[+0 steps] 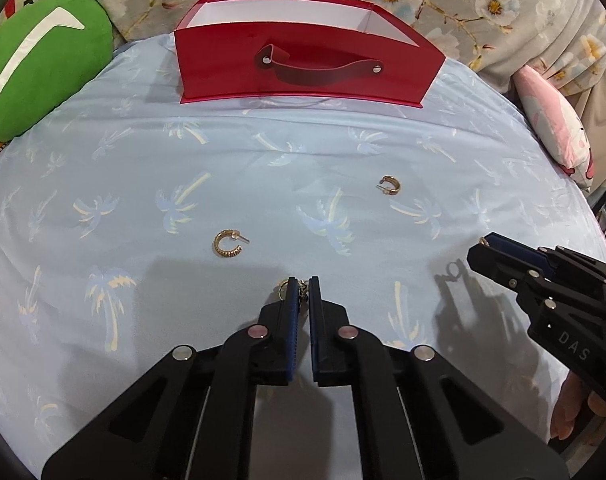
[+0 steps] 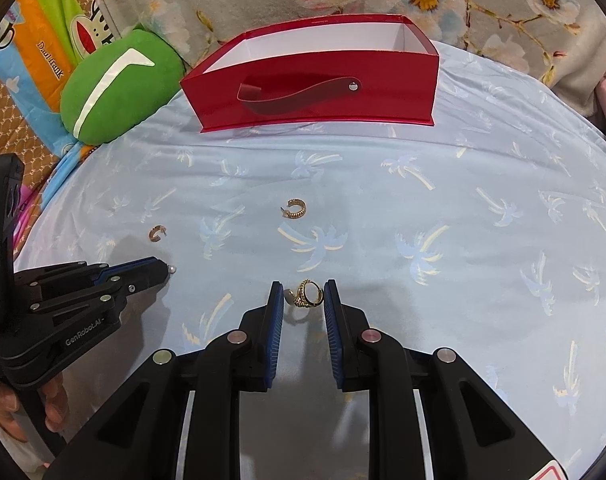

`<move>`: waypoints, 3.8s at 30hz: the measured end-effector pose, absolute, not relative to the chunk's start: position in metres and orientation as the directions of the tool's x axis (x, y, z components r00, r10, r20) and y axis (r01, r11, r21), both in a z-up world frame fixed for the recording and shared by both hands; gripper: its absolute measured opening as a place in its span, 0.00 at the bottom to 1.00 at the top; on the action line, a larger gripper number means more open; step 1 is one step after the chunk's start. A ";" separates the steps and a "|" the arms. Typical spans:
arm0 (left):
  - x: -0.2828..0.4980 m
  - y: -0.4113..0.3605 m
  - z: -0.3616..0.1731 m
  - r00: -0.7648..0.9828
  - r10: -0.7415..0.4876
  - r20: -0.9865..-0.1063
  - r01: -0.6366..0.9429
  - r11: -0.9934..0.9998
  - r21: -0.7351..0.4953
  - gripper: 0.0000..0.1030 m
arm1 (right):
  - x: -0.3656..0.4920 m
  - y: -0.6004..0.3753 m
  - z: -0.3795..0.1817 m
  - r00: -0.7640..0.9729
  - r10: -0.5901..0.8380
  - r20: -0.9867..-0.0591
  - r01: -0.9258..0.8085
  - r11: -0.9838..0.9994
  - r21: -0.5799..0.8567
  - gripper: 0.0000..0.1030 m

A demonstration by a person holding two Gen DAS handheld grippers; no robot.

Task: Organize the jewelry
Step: 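Carry both pieces into the red box and open both grippers, then withdraw both grippers from the box toward the gold hoop earrings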

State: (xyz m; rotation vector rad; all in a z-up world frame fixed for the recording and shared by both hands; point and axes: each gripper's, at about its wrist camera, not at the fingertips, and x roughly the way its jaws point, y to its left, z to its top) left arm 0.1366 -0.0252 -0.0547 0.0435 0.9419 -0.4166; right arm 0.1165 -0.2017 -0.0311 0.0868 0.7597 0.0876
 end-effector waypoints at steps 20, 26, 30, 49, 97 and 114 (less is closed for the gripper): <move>0.129 -0.009 0.012 0.594 -0.374 -0.712 0.363 0.915 -0.178 0.04 | 0.105 -0.205 0.018 0.795 0.134 -0.591 -0.073 0.989 0.127 0.18; 0.144 -0.003 0.057 0.650 -0.396 -0.649 0.369 0.910 -0.187 0.04 | 0.108 -0.214 0.060 0.845 0.142 -0.516 -0.086 0.988 0.130 0.18; 0.162 -0.002 0.090 0.688 -0.413 -0.597 0.379 0.906 -0.190 0.04 | 0.119 -0.220 0.094 0.877 0.146 -0.457 -0.103 0.988 0.119 0.18; 0.356 -0.061 0.167 0.797 -0.346 -0.495 0.359 0.930 -0.072 0.04 | 0.312 -0.255 0.195 0.907 0.162 -0.389 -0.117 0.984 0.136 0.18; 0.396 -0.022 0.106 0.773 -0.228 -0.592 0.248 0.968 -0.049 0.70 | 0.371 -0.267 0.140 0.859 0.147 -0.490 -0.089 0.986 0.139 0.50; 0.213 0.023 0.010 0.670 -0.173 -0.722 0.245 0.969 -0.004 0.71 | 0.186 -0.211 0.022 0.780 0.098 -0.619 -0.101 0.994 0.029 0.52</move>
